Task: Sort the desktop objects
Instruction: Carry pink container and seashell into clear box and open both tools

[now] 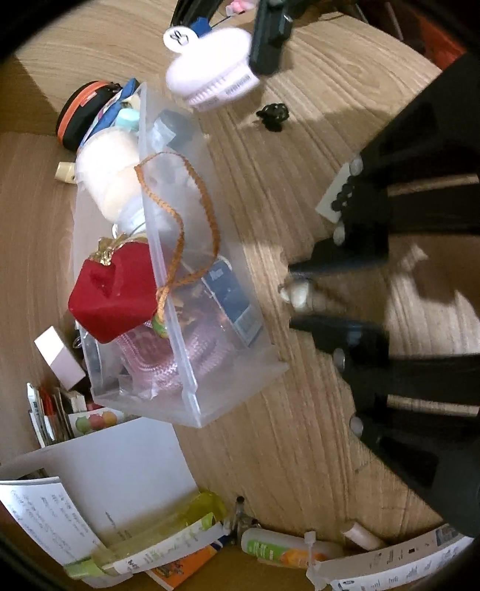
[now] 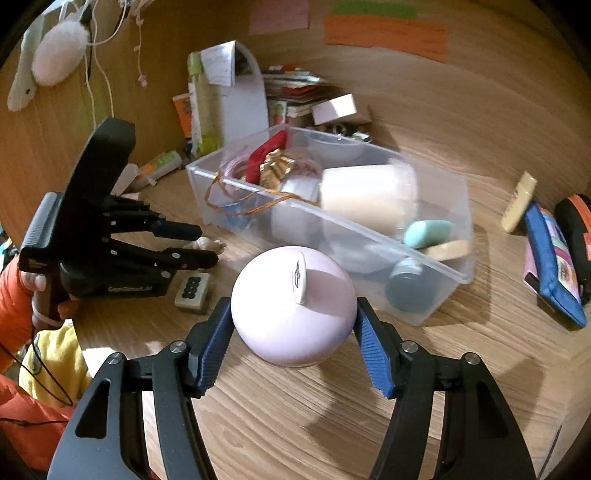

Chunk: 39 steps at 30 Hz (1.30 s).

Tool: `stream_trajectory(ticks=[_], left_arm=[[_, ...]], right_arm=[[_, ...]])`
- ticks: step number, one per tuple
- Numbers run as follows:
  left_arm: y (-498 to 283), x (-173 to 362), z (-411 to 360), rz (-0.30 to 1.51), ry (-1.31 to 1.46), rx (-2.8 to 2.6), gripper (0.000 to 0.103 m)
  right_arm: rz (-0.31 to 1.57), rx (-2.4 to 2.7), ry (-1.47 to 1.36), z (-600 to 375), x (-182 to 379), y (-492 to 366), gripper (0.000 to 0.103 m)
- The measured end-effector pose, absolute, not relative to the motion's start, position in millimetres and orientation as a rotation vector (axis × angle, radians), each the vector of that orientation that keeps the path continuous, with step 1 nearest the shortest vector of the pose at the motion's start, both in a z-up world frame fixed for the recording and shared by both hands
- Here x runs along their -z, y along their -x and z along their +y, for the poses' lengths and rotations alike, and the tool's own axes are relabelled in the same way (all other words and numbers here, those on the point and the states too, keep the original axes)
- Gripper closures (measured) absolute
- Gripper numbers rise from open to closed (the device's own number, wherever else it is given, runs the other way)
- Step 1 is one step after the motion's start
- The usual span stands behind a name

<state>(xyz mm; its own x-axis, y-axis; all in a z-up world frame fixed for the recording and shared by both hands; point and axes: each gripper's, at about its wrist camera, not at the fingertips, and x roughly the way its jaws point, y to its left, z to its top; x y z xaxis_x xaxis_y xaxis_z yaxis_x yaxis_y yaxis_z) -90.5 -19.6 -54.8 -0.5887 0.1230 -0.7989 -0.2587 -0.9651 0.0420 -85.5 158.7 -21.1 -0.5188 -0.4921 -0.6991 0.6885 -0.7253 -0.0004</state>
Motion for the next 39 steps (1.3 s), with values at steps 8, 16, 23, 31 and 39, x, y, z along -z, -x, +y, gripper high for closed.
stream_trajectory(ticks=[8,16,23,31,39], left_arm=[[69.0,25.3,-35.8,0.133,1.150,-2.696,0.083],[59.4,-16.0,-41.9,0.086,0.989,-2.739,0.083],[77.7,-29.4,-43.0,0.087,0.937,-2.757,0.083],[112.5,-17.4,-40.4,0.089,0.976,-2.762,0.083],[129.7,-3.5,-36.7,0.073,1.025,-2.733,0.083]], right_arm=[[0.313,2.332,-0.873,189.3,2.2,92.4,0.042],[0.246,2.431,-0.829,212.4,-22.5,111.9,0.042],[0.234,2.466,-0.810,211.7,-29.9,135.3,0.042],[0.267,2.518,-0.896,201.7,-26.3,181.2,0.042],[0.298,2.507,-0.966,186.0,-15.0,206.9,0.042]])
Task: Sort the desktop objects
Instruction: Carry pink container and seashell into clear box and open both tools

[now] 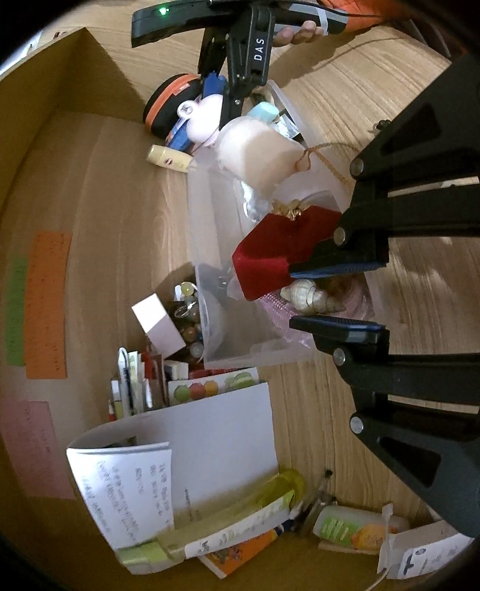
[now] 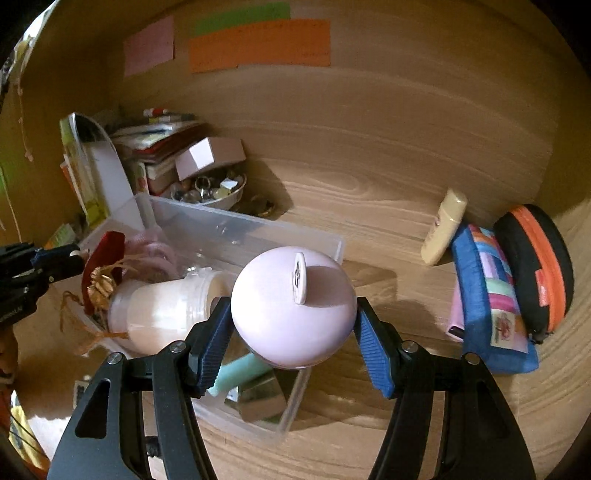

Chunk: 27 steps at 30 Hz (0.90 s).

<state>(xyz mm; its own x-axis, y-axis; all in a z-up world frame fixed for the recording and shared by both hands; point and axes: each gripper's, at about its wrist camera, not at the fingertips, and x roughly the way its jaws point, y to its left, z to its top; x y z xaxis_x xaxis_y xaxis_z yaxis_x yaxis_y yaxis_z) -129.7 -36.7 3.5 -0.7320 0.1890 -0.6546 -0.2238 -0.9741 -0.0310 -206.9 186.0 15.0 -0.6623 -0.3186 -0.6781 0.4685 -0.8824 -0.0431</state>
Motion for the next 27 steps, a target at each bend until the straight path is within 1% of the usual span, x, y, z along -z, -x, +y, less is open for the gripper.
stream_trajectory(ticks=[6,15,18,19,20,22,27], left_arm=[[132.0,-1.1,-34.7,0.078,1.030,-2.722,0.083],[130.1,-0.7,-34.8,0.066,1.040,-2.710,0.078],[126.2,-3.1,-34.1,0.071,1.034,-2.715,0.072],[124.2,-4.2,-33.5,0.077,1.027,-2.719,0.065],[122.2,-5.3,-33.4,0.078,1.021,-2.713,0.056],[117.1,-9.0,-33.0,0.072,0.995,-2.706,0.046],[104.2,-17.2,-27.2,0.107,0.948,-2.720,0.042]], right_arm=[[0.267,2.485,-0.982,187.7,-15.5,210.1,0.042],[0.298,2.479,-0.976,186.1,-16.1,204.1,0.042],[0.310,2.480,-0.973,186.1,-16.1,200.2,0.042],[0.312,2.481,-0.973,186.4,-16.1,199.1,0.042],[0.313,2.481,-0.974,186.4,-16.0,198.3,0.042],[0.318,2.481,-0.974,186.5,-16.1,196.0,0.042],[0.333,2.472,-0.982,186.1,-16.1,189.5,0.041]])
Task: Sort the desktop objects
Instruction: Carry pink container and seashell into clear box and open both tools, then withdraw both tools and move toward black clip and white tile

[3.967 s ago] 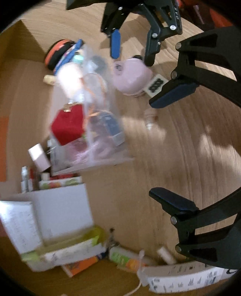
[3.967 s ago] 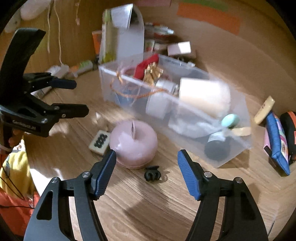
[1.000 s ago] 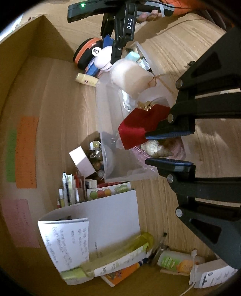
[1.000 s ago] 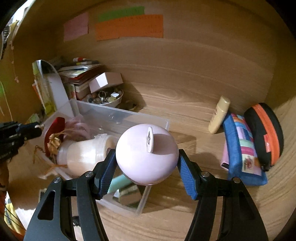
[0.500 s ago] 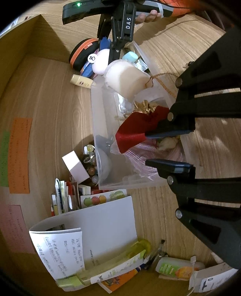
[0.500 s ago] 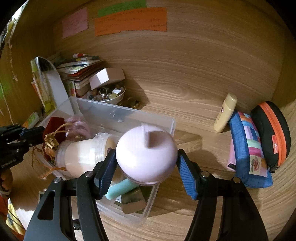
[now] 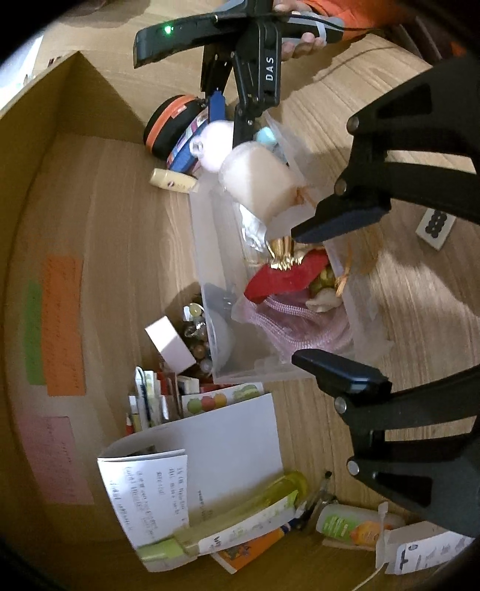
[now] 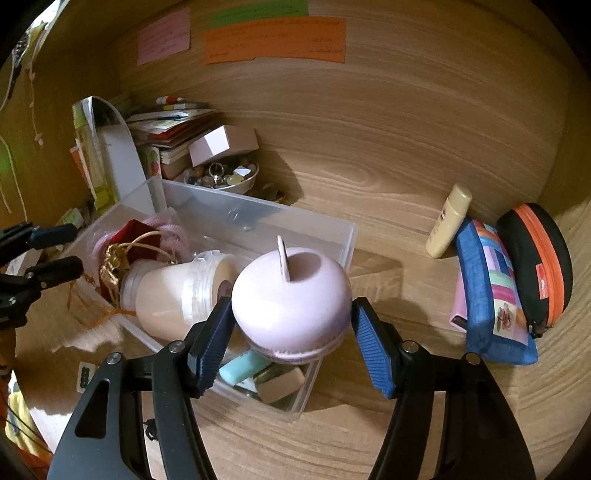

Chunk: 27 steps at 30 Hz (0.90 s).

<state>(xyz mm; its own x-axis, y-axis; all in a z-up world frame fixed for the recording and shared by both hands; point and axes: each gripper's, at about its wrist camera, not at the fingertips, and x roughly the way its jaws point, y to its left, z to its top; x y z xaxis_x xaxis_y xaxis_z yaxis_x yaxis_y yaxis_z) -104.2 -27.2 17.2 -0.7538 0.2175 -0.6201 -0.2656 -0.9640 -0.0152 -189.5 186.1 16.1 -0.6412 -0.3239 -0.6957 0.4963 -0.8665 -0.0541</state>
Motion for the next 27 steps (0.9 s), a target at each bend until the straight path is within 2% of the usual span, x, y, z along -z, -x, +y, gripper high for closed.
stream_trajectory(ticks=[2,6,10,22,27], left_arm=[[100.4,-19.1,-26.0,0.113,0.940,-2.727,0.035],[91.9,-21.5,-25.2,0.118,0.926,-2.731,0.029],[85.3,-21.3,-26.6,0.125,0.929,-2.749,0.024],[61.7,-4.2,-33.9,0.175,1.005,-2.786,0.023],[55.4,12.5,-31.3,0.217,1.094,-2.748,0.022]], right_arm=[[0.335,2.473,-0.980,186.2,-17.2,187.2,0.040],[0.337,2.518,-0.964,190.5,-20.0,181.9,0.023],[0.314,2.519,-0.959,195.5,-23.4,176.5,0.021],[0.366,2.528,-0.915,200.1,-25.1,142.1,0.014],[0.320,2.462,-0.969,205.5,-13.8,127.2,0.014]])
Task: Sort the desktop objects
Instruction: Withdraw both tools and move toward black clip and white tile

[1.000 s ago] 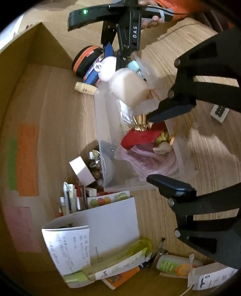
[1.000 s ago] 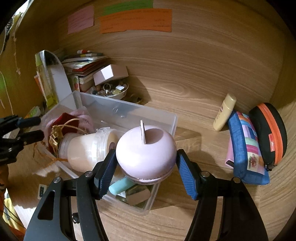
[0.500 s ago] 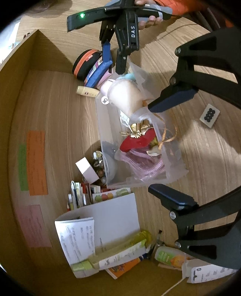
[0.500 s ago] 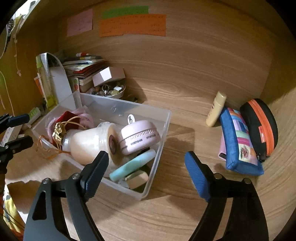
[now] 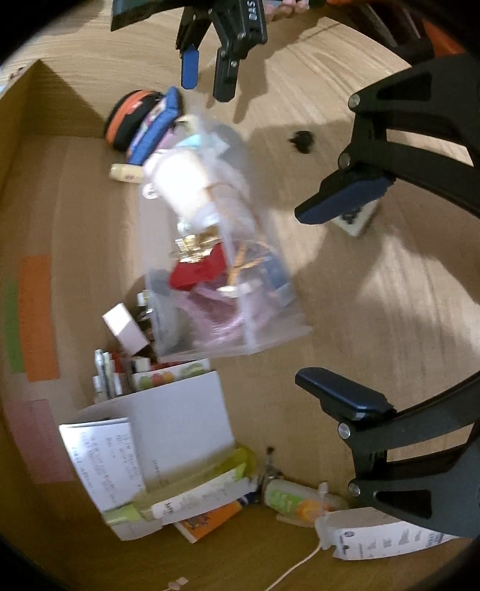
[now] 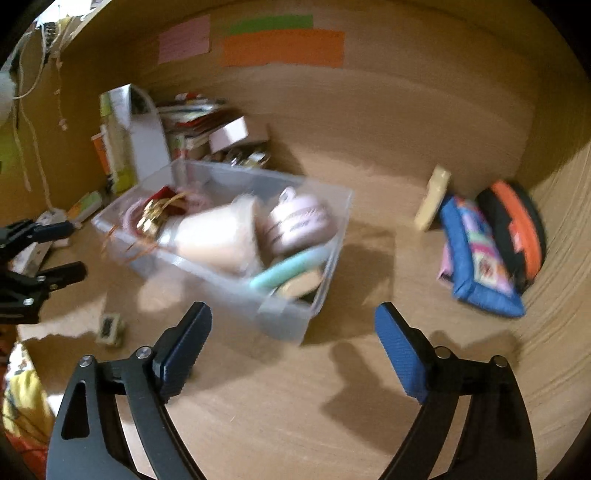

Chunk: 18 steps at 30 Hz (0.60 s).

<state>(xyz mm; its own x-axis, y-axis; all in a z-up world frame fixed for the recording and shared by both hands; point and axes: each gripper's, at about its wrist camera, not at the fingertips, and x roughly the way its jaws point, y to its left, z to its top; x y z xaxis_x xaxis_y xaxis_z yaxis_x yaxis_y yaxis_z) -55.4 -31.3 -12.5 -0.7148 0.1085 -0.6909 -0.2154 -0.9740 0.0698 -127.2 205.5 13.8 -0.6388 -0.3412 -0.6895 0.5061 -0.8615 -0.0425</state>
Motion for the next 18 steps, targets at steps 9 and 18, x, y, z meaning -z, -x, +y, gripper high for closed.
stream_trajectory(ticks=[9,18], left_arm=[[39.9,41.6,-11.3,0.274,1.180,-2.633,0.015],[37.1,49.9,8.9,0.311,1.140,-2.552,0.025]], right_arm=[[0.372,2.348,-1.046,192.6,21.9,103.2,0.014],[0.427,2.224,-1.057,160.7,44.8,100.6,0.033]])
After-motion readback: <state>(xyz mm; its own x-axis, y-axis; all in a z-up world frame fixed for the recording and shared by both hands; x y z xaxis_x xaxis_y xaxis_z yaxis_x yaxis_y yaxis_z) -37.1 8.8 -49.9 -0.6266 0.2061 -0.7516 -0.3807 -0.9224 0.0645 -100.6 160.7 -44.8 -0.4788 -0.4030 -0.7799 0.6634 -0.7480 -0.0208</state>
